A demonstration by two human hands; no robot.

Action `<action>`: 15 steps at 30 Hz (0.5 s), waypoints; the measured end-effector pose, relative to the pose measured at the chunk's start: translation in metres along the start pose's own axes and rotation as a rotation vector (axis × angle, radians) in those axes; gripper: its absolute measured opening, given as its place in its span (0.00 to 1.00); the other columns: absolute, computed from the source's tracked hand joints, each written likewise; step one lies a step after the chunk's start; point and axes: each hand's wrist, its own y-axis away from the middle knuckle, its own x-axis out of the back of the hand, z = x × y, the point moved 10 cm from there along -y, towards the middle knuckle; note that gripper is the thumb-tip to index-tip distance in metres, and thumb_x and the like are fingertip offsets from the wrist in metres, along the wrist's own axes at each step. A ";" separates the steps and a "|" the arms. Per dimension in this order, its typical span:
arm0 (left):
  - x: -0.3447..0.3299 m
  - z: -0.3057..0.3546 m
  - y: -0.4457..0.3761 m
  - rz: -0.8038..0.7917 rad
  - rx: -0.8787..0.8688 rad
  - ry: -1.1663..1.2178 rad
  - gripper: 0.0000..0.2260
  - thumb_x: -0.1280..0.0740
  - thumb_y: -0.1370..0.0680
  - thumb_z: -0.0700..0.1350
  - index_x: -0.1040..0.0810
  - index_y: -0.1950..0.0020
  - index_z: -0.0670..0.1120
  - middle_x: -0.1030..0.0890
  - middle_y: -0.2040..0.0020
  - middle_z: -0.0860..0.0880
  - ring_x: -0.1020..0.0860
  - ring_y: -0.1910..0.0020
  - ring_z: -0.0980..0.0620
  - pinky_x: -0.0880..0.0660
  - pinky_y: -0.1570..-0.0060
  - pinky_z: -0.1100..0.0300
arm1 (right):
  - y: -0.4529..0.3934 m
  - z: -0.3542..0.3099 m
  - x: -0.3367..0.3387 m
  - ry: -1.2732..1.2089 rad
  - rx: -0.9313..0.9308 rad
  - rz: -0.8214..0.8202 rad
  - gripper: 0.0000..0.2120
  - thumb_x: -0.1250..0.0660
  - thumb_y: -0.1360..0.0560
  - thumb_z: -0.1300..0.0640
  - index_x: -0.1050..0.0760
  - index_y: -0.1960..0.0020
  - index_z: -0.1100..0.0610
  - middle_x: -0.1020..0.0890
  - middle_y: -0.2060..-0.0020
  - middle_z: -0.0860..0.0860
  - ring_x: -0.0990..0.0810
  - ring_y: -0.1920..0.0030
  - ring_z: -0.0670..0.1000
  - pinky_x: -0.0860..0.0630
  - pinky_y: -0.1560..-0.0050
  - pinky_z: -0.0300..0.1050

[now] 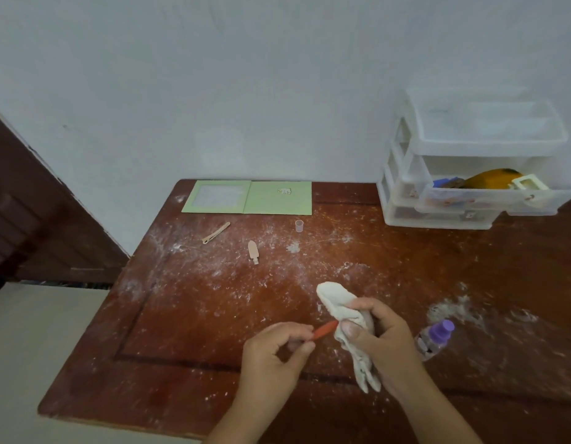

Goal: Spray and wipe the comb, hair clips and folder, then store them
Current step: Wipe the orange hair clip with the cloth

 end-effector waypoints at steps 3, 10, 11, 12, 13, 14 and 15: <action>-0.006 -0.014 0.006 -0.023 0.225 0.234 0.16 0.30 0.31 0.31 0.19 0.63 0.53 0.17 0.68 0.59 0.20 0.66 0.64 0.27 0.65 0.74 | 0.005 -0.015 0.005 0.072 0.182 0.039 0.15 0.28 0.38 0.62 0.23 0.66 0.40 0.20 0.65 0.50 0.22 0.68 0.49 0.23 0.67 0.44; -0.036 -0.037 0.023 -0.147 0.653 0.818 0.08 0.37 0.28 0.31 0.21 0.63 0.37 0.19 0.72 0.43 0.20 0.76 0.52 0.24 0.78 0.66 | 0.021 -0.053 -0.001 0.307 0.563 -0.054 0.15 0.34 0.37 0.53 0.26 0.57 0.34 0.23 0.53 0.33 0.22 0.56 0.40 0.25 0.60 0.31; -0.036 -0.038 0.024 -0.139 0.652 0.815 0.08 0.37 0.28 0.30 0.21 0.64 0.37 0.19 0.73 0.43 0.19 0.75 0.52 0.24 0.77 0.67 | 0.022 -0.054 0.000 0.316 0.576 -0.066 0.12 0.33 0.36 0.51 0.26 0.57 0.35 0.23 0.53 0.34 0.22 0.56 0.40 0.25 0.61 0.31; -0.033 -0.037 0.023 -0.120 0.630 0.789 0.09 0.37 0.28 0.29 0.21 0.64 0.38 0.18 0.73 0.43 0.19 0.75 0.53 0.23 0.76 0.67 | 0.022 -0.054 0.004 0.300 0.558 -0.057 0.08 0.32 0.35 0.46 0.25 0.57 0.36 0.22 0.53 0.35 0.21 0.58 0.40 0.24 0.63 0.31; -0.027 -0.036 0.021 -0.088 0.575 0.708 0.10 0.36 0.29 0.28 0.20 0.65 0.40 0.18 0.73 0.44 0.19 0.73 0.54 0.23 0.74 0.68 | 0.021 -0.053 0.011 0.245 0.513 -0.028 0.08 0.32 0.34 0.39 0.24 0.55 0.35 0.21 0.54 0.37 0.21 0.63 0.40 0.25 0.66 0.31; -0.020 -0.036 0.017 -0.054 0.490 0.581 0.13 0.34 0.30 0.28 0.19 0.67 0.44 0.18 0.72 0.46 0.19 0.72 0.56 0.23 0.71 0.68 | 0.021 -0.053 0.019 0.215 0.475 0.015 0.10 0.34 0.34 0.35 0.24 0.54 0.33 0.21 0.56 0.38 0.22 0.66 0.39 0.25 0.69 0.31; -0.012 -0.031 0.013 -0.022 0.393 0.440 0.15 0.32 0.31 0.29 0.18 0.69 0.48 0.17 0.72 0.48 0.20 0.71 0.58 0.24 0.70 0.70 | 0.023 -0.055 0.025 0.234 0.470 0.053 0.11 0.36 0.34 0.34 0.25 0.53 0.31 0.21 0.56 0.39 0.22 0.67 0.38 0.26 0.69 0.29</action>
